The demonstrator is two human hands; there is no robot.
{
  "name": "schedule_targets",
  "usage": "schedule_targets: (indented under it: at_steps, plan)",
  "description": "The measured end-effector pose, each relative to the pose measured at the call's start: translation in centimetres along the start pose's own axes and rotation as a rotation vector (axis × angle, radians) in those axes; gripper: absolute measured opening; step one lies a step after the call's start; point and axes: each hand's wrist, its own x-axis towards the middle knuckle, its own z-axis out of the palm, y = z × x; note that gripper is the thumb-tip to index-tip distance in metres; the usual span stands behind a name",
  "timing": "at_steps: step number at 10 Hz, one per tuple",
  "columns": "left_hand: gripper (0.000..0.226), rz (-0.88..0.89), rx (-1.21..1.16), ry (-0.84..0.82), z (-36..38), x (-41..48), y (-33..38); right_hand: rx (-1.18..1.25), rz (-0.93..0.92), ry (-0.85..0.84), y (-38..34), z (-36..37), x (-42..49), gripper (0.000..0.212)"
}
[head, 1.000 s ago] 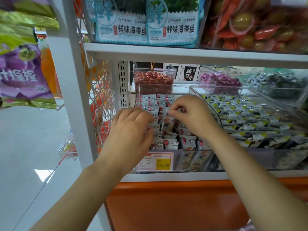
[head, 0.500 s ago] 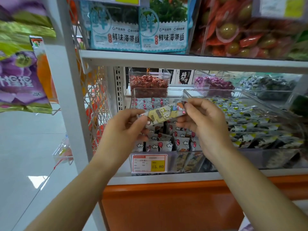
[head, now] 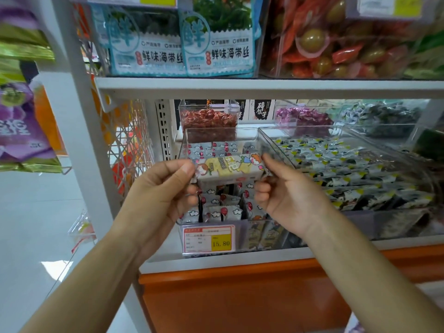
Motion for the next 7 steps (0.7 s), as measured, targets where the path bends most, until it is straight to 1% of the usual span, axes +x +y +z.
schedule_targets:
  at_steps: [1, 2, 3, 4, 5, 6, 7]
  plan:
    - [0.013, -0.040, -0.122, 0.005, 0.04, 0.20, -0.09, 0.111, 0.086, -0.026, -0.13, 0.02, -0.17, 0.015]
    - [0.015, -0.099, -0.230, 0.021, 0.00, 0.30, -0.11, 0.232, 0.150, -0.119, -0.36, 0.08, -0.56, 0.013]
    - [0.036, -0.148, -0.365, -0.010, -0.06, 0.43, -0.25, 0.374, 0.207, -0.216, -0.55, 0.23, -0.85, 0.015]
    - [0.041, -0.193, -0.504, -0.085, -0.20, 0.54, -0.16, 0.483, 0.201, -0.231, -0.48, 0.43, -0.89, 0.014]
    - [0.021, -0.187, -0.398, -0.179, -0.15, 0.60, -0.03, 0.553, 0.193, -0.236, -0.36, 0.37, -0.61, 0.016]
    - [0.030, -0.178, -0.226, -0.189, 0.11, 0.46, 0.11, 0.564, 0.195, -0.217, -0.42, 0.33, -0.52, 0.028]
    - [0.025, -0.125, -0.114, -0.201, -0.10, 0.38, 0.21, 0.416, 0.119, -0.236, -0.47, 0.06, -0.31, 0.022]
